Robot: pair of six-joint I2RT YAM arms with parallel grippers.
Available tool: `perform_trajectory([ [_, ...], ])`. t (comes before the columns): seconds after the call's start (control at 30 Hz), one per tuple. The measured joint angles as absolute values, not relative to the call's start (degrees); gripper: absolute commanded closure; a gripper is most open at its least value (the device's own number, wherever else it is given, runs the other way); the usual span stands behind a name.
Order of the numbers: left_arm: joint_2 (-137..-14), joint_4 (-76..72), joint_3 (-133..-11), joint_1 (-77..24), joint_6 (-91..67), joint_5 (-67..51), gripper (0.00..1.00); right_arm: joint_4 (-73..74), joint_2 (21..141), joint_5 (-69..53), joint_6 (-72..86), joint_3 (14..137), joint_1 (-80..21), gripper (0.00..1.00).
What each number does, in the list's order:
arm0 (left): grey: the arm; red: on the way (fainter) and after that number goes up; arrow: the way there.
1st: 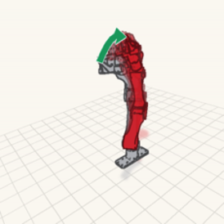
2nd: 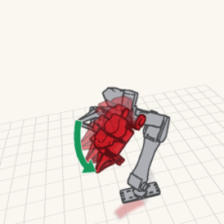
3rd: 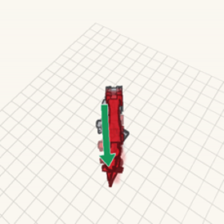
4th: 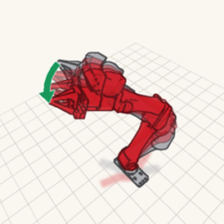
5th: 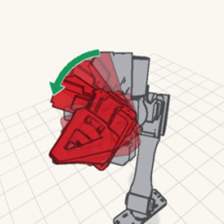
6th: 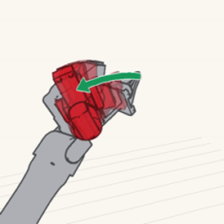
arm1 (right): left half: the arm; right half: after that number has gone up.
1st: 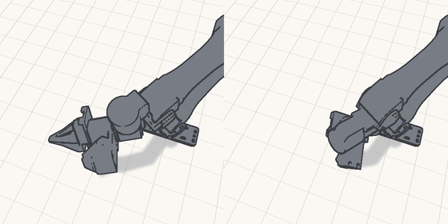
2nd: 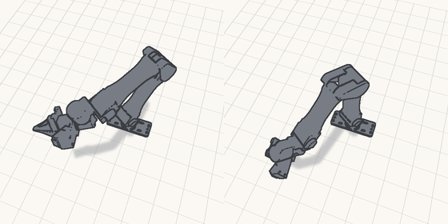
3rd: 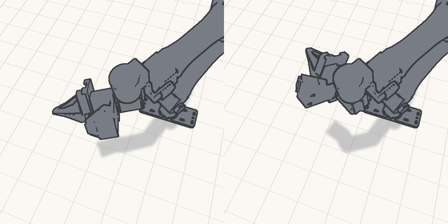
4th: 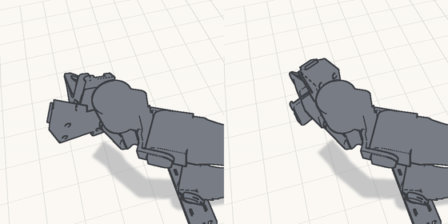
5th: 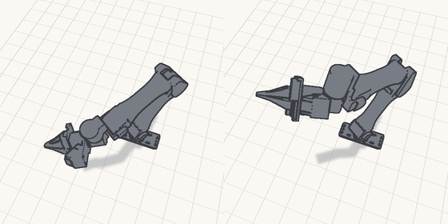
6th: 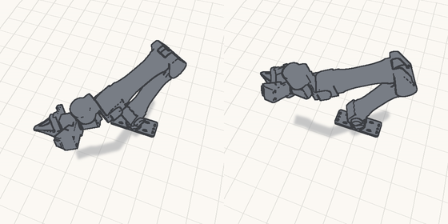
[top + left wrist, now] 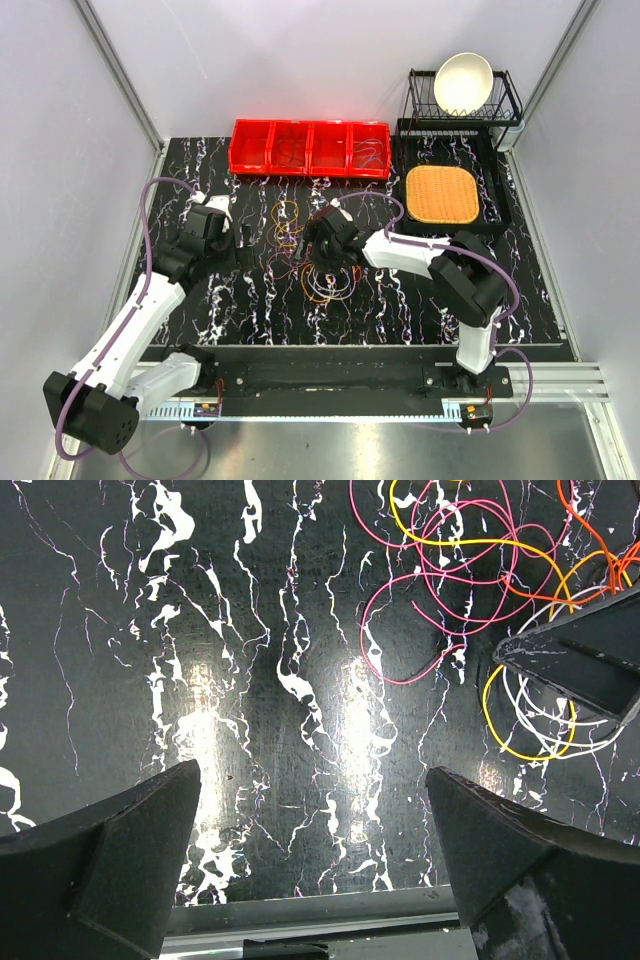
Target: Untangle the cables
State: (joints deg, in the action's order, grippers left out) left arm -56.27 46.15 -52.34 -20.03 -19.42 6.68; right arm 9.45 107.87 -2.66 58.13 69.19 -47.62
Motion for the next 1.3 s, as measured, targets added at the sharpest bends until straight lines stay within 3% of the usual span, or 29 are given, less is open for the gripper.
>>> perform_trajectory([
  [0.3,-56.21,46.17,-52.34,-20.29,-19.42,6.68,0.01,6.85,108.47,-2.55,60.01,69.08,-47.57,0.26],
  [0.63,-56.21,46.15,-52.34,-20.36,-19.42,6.70,0.01,6.59,109.82,-2.44,61.39,68.49,-47.57,0.43],
  [0.93,-56.21,46.15,-52.34,-20.40,-19.42,6.70,0.01,5.63,110.72,-1.89,62.00,68.31,-47.57,0.69],
  [0.97,-56.21,46.15,-52.34,-20.43,-19.42,6.70,0.01,5.56,110.78,-1.52,62.02,68.31,-47.57,0.79],
  [1.1,-56.21,46.15,-52.34,-20.47,-19.42,6.68,0.01,5.21,111.68,-0.19,62.06,68.34,-47.57,1.00],
  [1.3,-56.21,46.15,-52.34,-20.62,-19.42,6.72,0.01,5.37,113.43,1.08,61.73,68.58,-47.55,1.00],
])
